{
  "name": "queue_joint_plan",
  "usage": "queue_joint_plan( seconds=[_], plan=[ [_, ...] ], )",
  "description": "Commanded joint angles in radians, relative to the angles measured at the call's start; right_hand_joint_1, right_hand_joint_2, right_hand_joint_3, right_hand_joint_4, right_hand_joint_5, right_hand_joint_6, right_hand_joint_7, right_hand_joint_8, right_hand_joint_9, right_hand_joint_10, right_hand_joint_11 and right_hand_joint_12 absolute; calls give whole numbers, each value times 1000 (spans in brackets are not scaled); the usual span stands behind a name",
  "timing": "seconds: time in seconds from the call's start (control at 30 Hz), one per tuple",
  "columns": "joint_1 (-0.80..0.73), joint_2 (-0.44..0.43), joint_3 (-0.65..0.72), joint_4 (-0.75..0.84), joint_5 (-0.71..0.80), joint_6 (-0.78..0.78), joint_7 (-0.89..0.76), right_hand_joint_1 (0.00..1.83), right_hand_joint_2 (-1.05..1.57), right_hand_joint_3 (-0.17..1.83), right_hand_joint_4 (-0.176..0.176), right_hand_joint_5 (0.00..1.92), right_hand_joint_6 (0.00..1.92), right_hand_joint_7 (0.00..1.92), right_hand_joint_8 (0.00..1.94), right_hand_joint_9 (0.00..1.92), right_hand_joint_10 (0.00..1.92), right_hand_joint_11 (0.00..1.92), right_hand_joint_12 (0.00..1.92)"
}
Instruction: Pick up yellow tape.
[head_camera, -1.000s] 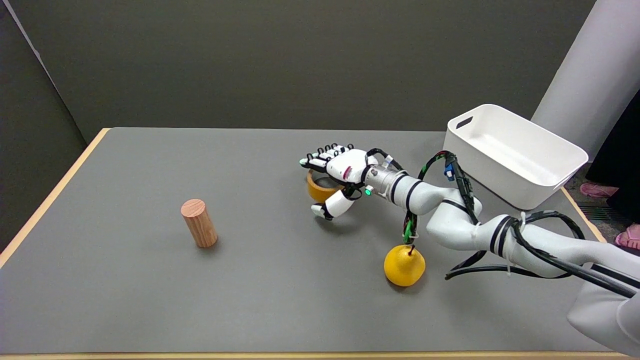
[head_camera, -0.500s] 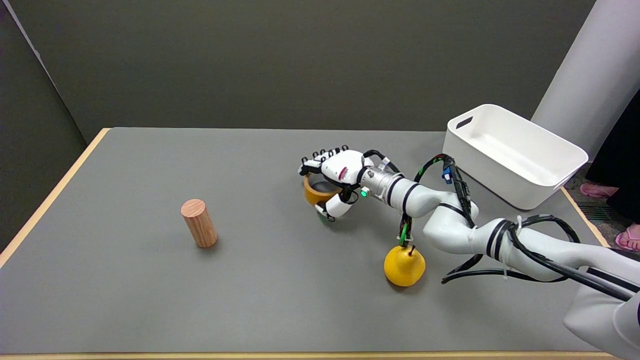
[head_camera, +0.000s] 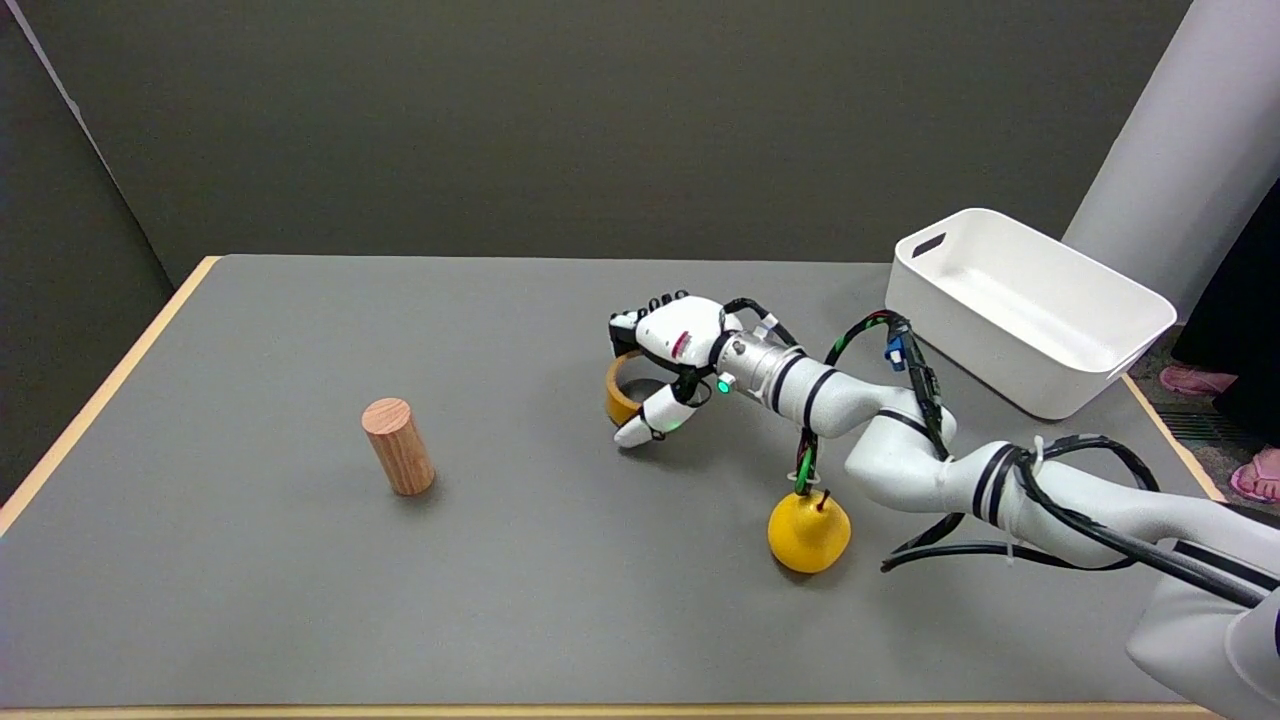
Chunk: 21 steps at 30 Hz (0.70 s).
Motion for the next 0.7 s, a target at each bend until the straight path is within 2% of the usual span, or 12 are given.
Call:
queue_joint_plan(
  seconds=[0.03,0.07,0.1,0.27,0.5,0.7],
  plan=[
    [-15,26,97,71,-8,52,-7,1154,1184,241,-131,604,1549,712,1516,829,1265,868,1745],
    [-16,30,109,82,-9,53,-9,1141,1152,299,-73,579,1570,765,1481,838,1266,875,1755],
    [-17,39,134,98,-11,56,-20,1135,1134,329,-46,568,1579,795,1460,842,1267,877,1760],
    [-38,67,300,176,-11,74,-191,1145,1115,348,-50,582,1564,815,1436,844,1269,877,1778],
    [-73,74,680,211,19,56,-499,1155,1102,349,-57,598,1535,835,1406,859,1275,889,1789],
    [-81,104,900,148,186,25,-687,1153,1105,343,-55,599,1535,835,1408,856,1273,885,1792]
  ],
)
